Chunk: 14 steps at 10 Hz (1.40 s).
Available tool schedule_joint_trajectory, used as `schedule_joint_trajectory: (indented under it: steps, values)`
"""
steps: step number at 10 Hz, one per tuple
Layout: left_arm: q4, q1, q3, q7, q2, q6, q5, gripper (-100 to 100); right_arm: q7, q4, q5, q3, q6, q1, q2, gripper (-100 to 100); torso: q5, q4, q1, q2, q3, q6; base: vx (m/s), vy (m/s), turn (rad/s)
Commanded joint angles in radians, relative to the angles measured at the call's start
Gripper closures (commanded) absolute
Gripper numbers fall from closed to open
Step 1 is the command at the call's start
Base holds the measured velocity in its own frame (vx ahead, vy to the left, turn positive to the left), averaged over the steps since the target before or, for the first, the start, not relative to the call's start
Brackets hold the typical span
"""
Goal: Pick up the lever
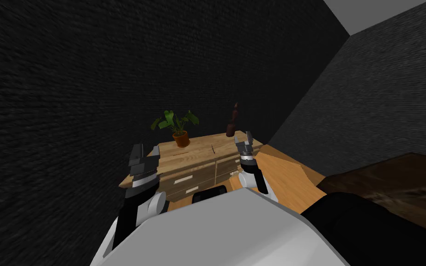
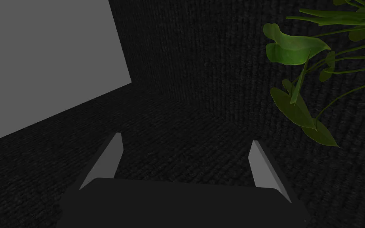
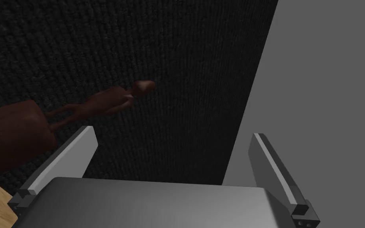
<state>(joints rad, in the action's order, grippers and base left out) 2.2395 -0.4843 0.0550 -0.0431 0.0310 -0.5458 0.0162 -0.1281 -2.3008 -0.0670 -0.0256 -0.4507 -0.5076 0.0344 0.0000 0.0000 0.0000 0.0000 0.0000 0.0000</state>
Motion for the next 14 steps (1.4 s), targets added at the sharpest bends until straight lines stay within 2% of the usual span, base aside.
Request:
schedule_joint_trajectory:
  steps: [1, 3, 8, 9, 11, 12, 13, 14]
  values:
    - [0.0, 0.0, 0.0, 0.0, 0.0, 0.0, 0.0, 0, -0.004, -0.001, 0.001, 0.001, 0.014, 0.005, 0.041, -100, 0.0, 0.0, 0.0, 0.0, 0.0, 0.0, -0.095, -0.042, 0.13]
    - [0.0, 0.0, 0.0, 0.0, 0.0, 0.0, 0.0, 0, -0.009, -0.002, 0.003, 0.002, 0.035, 0.011, 0.089, -100, -0.001, 0.002, -0.006, 0.009, 0.005, 0.0, -0.159, -0.094, 0.185]
    - [0.0, 0.0, 0.0, 0.0, 0.0, 0.0, 0.0, 0, -0.029, 0.007, 0.006, 0.0, 0.118, 0.026, 0.242, -100, -0.002, 0.002, -0.007, 0.008, 0.005, 0.0, -0.132, -0.074, 0.186]
    - [0.0, 0.0, 0.0, 0.0, 0.0, 0.0, 0.0, 0, -0.029, 0.007, 0.006, 0.0, 0.118, 0.026, 0.256, -100, -0.001, 0.002, -0.006, 0.008, 0.005, 0.0, -0.094, -0.051, 0.093]
    - [0.0, 0.0, 0.0, 0.0, 0.0, 0.0, 0.0, 0, -0.037, 0.017, 0.005, -0.002, 0.16, 0.031, 0.322, -100, -0.001, 0.001, -0.005, 0.005, 0.003, 0.0, -0.09, -0.053, 0.209]
    - [0.0, 0.0, 0.0, 0.0, 0.0, 0.0, 0.0, 0, -0.037, 0.017, 0.005, -0.002, 0.16, 0.031, 0.339, -100, -0.001, 0.001, -0.006, 0.005, 0.003, 0.0, -0.073, -0.048, 0.082]
    - [0.0, 0.0, 0.0, 0.0, 0.0, 0.0, 0.0, 0, -0.042, 0.023, 0.005, -0.004, 0.183, 0.033, 0.374, -100, -0.001, 0.001, -0.005, 0.004, 0.003, 0.0, -0.073, -0.017, 0.117]
    - [0.0, 0.0, 0.0, 0.0, 0.0, 0.0, 0.0, 0, -0.042, 0.023, 0.005, -0.004, 0.183, 0.033, 0.383, -100, -0.001, 0.001, -0.003, 0.004, 0.002, 0.0, -0.056, -0.014, 0.091]
